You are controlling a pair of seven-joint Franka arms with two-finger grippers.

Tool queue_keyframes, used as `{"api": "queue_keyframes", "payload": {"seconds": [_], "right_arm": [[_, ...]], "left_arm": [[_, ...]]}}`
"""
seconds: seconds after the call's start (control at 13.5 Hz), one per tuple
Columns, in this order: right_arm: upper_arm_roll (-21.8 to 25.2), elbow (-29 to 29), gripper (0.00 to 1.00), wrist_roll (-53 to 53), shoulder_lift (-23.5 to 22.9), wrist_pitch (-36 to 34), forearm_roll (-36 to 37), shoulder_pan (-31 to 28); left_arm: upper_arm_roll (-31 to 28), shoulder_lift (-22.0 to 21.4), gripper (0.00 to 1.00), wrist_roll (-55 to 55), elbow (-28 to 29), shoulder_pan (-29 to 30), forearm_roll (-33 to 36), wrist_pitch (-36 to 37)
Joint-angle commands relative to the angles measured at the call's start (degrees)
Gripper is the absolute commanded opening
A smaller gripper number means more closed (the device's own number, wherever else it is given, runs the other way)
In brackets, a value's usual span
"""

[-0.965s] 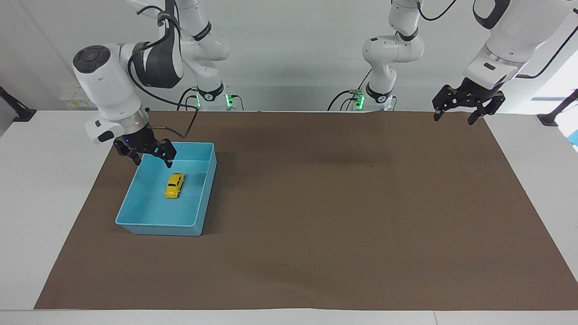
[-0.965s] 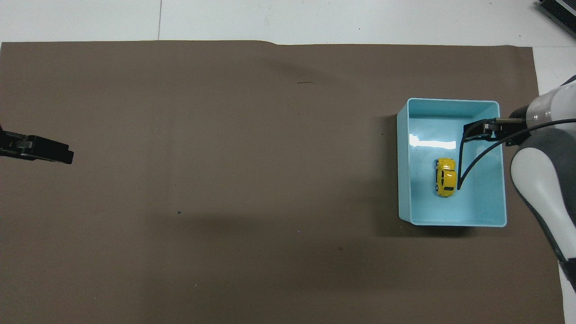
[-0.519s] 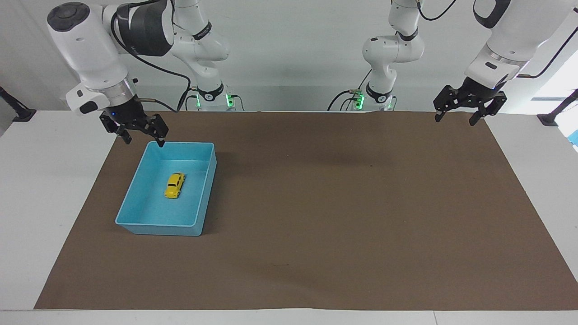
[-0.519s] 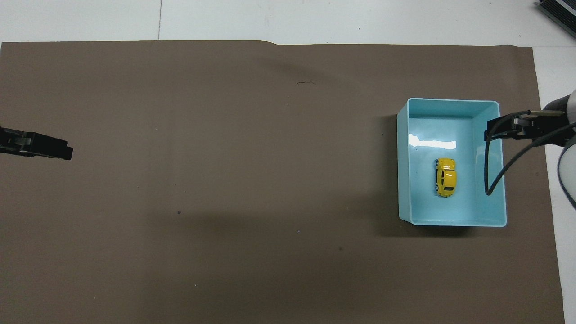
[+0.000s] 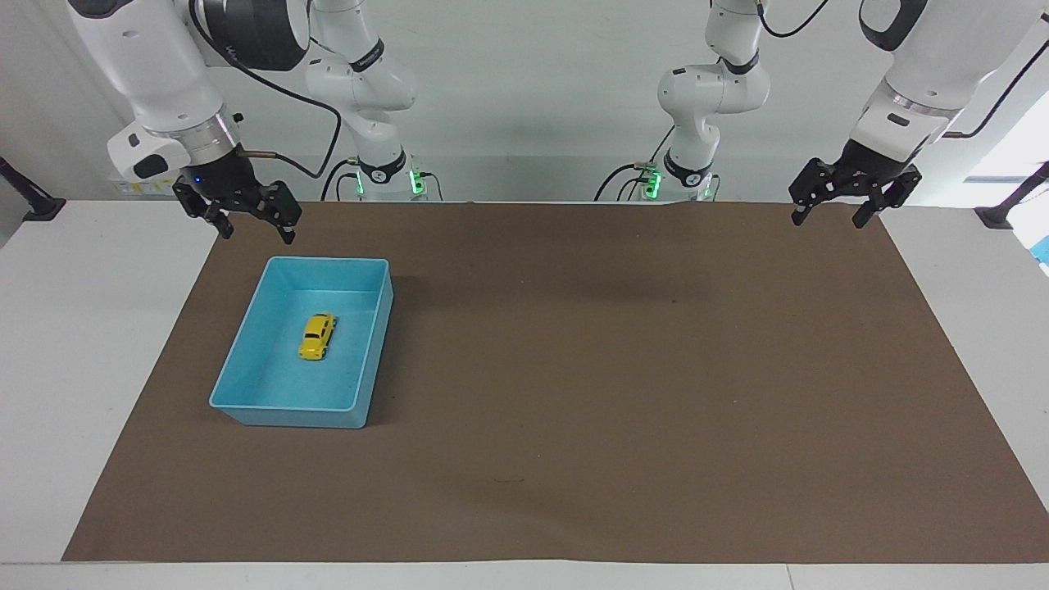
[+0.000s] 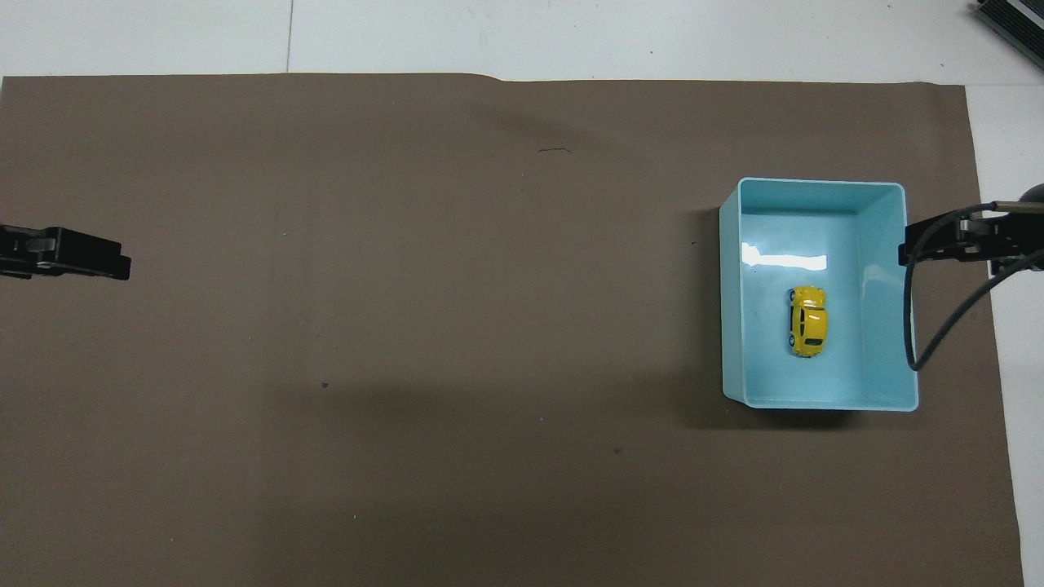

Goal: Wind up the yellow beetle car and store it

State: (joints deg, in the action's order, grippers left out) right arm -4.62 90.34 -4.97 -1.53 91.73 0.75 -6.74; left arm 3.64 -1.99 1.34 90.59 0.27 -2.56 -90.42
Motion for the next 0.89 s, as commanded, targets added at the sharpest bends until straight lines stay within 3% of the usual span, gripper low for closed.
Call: {"api": "queue_keyframes", "payload": {"seconds": [0.0,0.82], "right_arm": [[-0.48,2.03,1.0,-0.92,1.53,0.73,-1.1,-0.38],[-0.57,2.29,1.0,-0.48,1.61,1.17,-1.1,-0.29]], "left_arm": [[0.31,-0.2,1.0,-0.82,-0.06,-0.27,0.62,0.06],[0.23,-0.38,1.0,-0.73,-0.06,0.43,0.62,0.86]]}}
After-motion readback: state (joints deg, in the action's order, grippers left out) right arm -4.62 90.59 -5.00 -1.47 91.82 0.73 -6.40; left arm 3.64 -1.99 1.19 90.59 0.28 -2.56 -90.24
